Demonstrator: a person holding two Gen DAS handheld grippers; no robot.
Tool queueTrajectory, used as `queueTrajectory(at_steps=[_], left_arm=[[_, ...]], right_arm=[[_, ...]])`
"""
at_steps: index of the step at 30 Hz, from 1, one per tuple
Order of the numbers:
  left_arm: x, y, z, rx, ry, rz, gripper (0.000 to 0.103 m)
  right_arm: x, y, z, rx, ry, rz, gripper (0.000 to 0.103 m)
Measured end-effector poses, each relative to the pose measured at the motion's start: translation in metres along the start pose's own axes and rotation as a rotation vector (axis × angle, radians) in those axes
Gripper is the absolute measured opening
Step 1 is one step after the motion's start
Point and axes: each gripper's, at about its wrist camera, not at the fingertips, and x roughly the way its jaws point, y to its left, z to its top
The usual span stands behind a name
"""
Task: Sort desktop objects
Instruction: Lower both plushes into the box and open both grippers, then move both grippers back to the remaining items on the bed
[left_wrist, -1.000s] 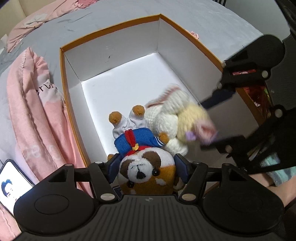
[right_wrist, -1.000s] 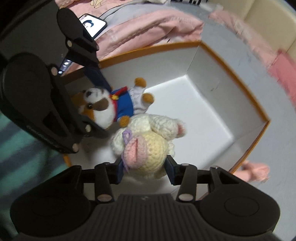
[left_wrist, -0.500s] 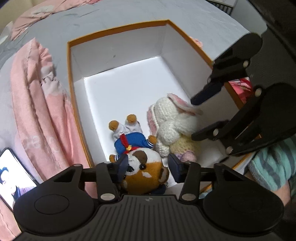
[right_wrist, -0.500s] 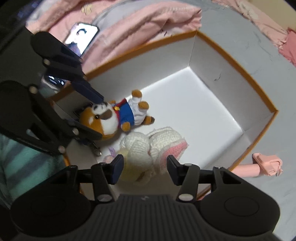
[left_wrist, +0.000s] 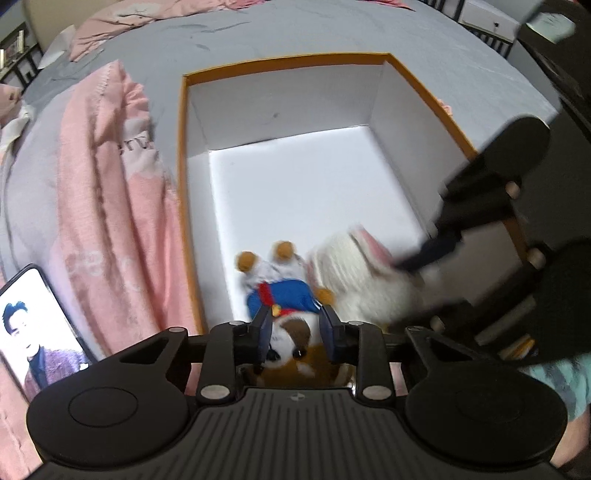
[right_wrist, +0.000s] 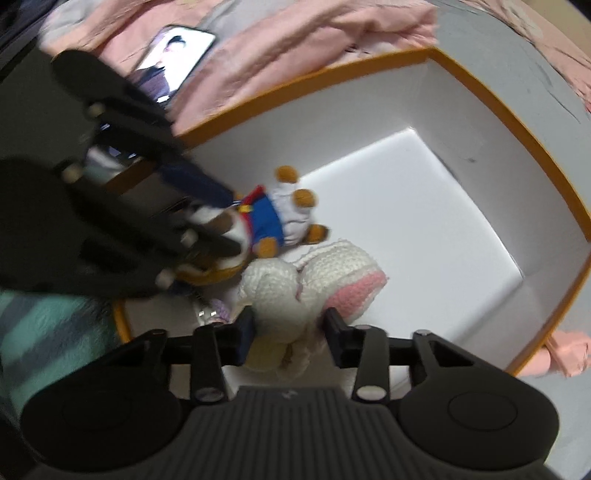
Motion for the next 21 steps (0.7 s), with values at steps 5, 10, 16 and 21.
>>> queueTrajectory(at_steps=[5, 10, 16, 21], left_arm=[[-0.001, 0.005, -0.002, -0.015, -0.018, -0.012, 0.031], [0.003, 0.002, -0.002, -0.014, -0.016, -0.035, 0.031], [-0.029, -0.003, -0.007, -0.036, -0.119, -0.044, 0.031], [-0.064, -0.024, -0.006, -0.019, -0.223, -0.097, 0.031]], right_arm=[[0.001, 0.007, 0.002, -0.037, -0.006, 0.012, 0.038], [0.004, 0.005, 0.000, -0.009, -0.051, 0.003, 0.039], [-0.025, 0.002, -0.015, 0.063, -0.129, -0.056, 0.043], [-0.089, 0.003, -0.049, 0.178, -0.324, -0.150, 0.044]])
